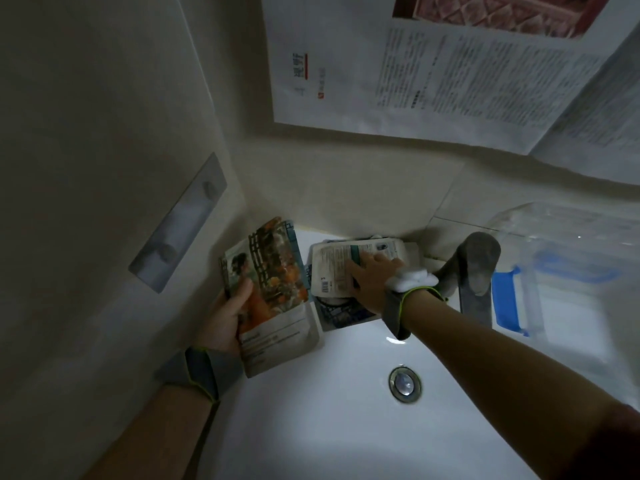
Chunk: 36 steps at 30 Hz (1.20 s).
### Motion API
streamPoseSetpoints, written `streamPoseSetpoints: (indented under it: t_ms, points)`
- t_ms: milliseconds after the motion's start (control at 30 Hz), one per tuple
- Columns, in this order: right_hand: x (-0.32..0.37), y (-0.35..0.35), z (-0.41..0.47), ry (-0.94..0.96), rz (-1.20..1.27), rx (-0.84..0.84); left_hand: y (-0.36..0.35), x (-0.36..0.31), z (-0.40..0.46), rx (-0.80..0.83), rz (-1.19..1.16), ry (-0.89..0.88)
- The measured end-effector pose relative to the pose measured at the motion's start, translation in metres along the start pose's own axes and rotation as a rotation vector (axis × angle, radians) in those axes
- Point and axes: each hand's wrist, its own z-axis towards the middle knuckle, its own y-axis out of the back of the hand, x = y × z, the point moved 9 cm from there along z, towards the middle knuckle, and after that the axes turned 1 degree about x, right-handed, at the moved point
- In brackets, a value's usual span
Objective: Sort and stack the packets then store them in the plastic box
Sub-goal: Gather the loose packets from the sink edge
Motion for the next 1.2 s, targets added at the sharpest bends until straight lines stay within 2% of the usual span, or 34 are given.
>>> streamPoseSetpoints:
  t_ms: [133,200,300,367,433,500,567,633,700,733,767,833,900,1100,1133,1200]
  points:
    - [0.005,0.011,0.001,-0.015,0.024,-0.016,0.005,-0.002,-0.002,-0.022,0.006,0.01]
    - [0.006,0.012,0.001,-0.035,0.001,0.03,0.006,-0.003,-0.003,-0.008,-0.005,0.02]
    - [0.01,0.021,-0.007,-0.043,-0.005,-0.03,0.01,-0.004,-0.003,-0.03,-0.028,0.024]
    - [0.008,0.014,-0.012,-0.099,0.004,0.022,0.011,-0.006,-0.002,-0.038,-0.029,0.02]
    - [0.011,0.011,-0.007,-0.059,0.059,0.045,0.007,-0.004,-0.002,-0.048,-0.029,0.031]
    - [0.006,0.022,-0.007,-0.083,0.144,-0.007,0.0,-0.003,-0.002,-0.038,-0.038,0.031]
    - [-0.004,0.045,-0.011,-0.076,0.11,-0.092,-0.004,-0.002,0.0,-0.024,-0.079,0.026]
    - [-0.006,0.078,-0.029,-0.044,0.177,-0.269,-0.009,-0.004,-0.001,-0.033,-0.096,0.031]
    - [-0.013,0.109,-0.061,-0.068,0.469,-0.545,-0.016,-0.005,-0.002,-0.007,-0.135,0.047]
    - [-0.017,0.113,-0.076,-0.09,0.704,-0.62,-0.017,-0.004,-0.001,-0.019,-0.135,0.048]
    - [-0.02,0.106,-0.087,-0.106,0.981,-0.61,-0.018,-0.004,-0.001,-0.042,-0.137,0.042]
    - [-0.011,0.085,-0.103,-0.073,1.478,-0.441,-0.02,-0.001,-0.002,-0.08,-0.144,0.047]
    - [-0.007,0.071,-0.115,-0.065,1.667,-0.341,-0.025,0.0,-0.004,-0.066,-0.135,0.046]
    - [-0.011,0.064,-0.13,-0.038,1.673,-0.359,-0.045,-0.001,-0.013,0.052,-0.136,0.067]
    - [-0.011,0.069,-0.134,-0.007,1.601,-0.36,-0.046,-0.003,-0.014,0.071,-0.123,0.055]
    - [-0.009,0.083,-0.138,0.054,1.292,-0.323,-0.054,-0.01,-0.018,0.126,-0.084,0.02]
